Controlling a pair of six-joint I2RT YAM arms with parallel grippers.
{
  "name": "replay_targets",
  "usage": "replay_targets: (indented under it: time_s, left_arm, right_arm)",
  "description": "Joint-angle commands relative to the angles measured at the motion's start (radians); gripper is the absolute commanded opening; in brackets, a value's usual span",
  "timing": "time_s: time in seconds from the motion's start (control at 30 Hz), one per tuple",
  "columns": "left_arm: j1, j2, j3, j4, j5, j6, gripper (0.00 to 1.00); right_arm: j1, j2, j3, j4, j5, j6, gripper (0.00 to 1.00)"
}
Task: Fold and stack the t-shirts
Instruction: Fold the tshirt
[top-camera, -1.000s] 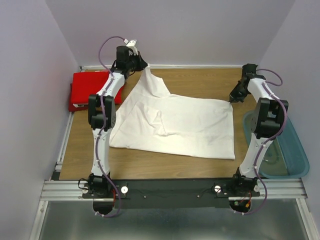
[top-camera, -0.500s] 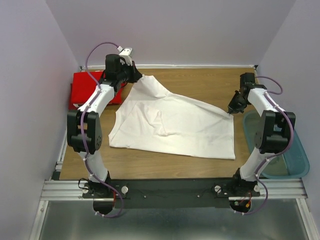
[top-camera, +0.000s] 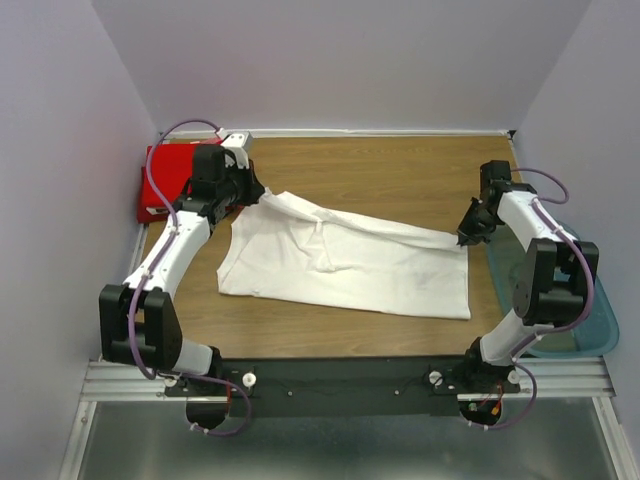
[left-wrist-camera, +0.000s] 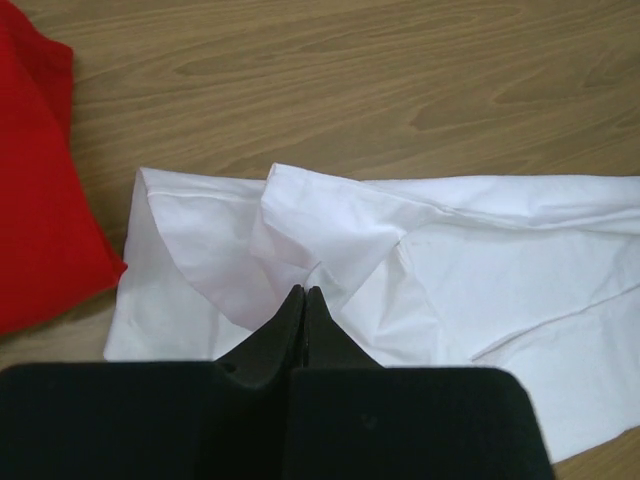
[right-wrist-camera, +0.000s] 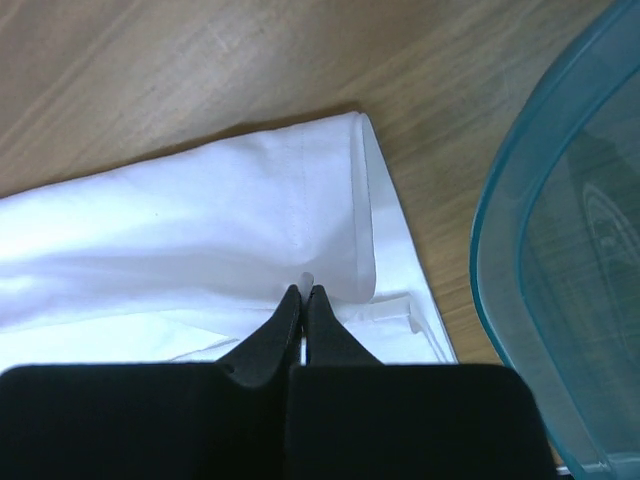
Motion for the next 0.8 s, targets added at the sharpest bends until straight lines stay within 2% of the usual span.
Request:
replay_targets:
  time_s: [0.0,0.7,0.77]
  left_arm:
    - [-0.001,-0.089,-0.04,-0.096,-0.081,0.012,0.0]
    - [-0.001,-0.351,-0.186,-0.278,-0.084,-0.08,0.0]
    - [-0.001,-0.367,-0.204,-0.316,-0.081,-0.099,0.0]
  right_arm:
    - [0.004,-0.033,-0.021,-0.046,0.036,0.008,0.03]
    - [0.006,-0.091,-0.113,-0.106,0.1,0.018,0.05]
    - [0.007,-0.09,-0.114,-0.112,0.112,0.018,0.07]
